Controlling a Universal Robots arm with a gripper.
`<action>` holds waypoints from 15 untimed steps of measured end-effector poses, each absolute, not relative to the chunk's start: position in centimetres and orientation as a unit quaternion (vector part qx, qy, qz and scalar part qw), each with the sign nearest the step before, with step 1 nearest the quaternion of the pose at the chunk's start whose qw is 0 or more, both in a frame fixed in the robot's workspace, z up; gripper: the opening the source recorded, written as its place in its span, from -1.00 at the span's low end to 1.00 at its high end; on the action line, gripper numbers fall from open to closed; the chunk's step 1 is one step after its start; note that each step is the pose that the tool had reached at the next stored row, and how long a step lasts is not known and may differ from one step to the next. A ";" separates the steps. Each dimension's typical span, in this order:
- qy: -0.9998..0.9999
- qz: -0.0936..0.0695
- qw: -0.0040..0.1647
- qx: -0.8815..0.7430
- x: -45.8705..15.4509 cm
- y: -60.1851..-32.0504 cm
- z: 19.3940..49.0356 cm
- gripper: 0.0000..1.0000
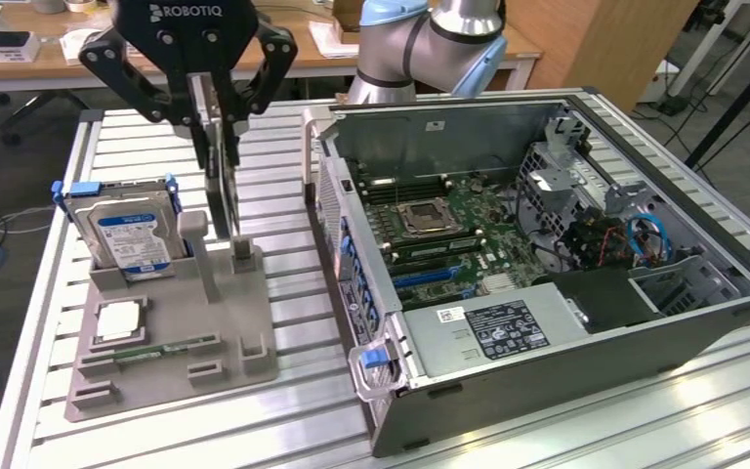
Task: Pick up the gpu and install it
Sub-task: 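Pick up the gpu and move the gpu toward the slot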
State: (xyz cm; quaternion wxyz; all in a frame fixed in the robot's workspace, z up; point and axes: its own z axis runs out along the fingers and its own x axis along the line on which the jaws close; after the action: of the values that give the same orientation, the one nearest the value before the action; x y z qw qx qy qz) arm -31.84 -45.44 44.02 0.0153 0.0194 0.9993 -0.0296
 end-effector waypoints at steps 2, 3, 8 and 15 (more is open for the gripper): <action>0.999 -0.030 0.015 0.019 -31.8 -45.4 44.1 -0.47; 0.999 -0.030 0.015 0.019 -31.8 -45.4 44.2 -0.47; 0.999 -0.030 0.015 0.019 -31.8 -45.4 44.4 -0.47; 0.999 -0.030 0.015 0.020 -31.8 -45.4 44.4 -0.47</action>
State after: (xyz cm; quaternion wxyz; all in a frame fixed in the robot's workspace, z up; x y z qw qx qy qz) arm -31.83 -45.43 44.41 0.0152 0.0195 0.9992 -0.0300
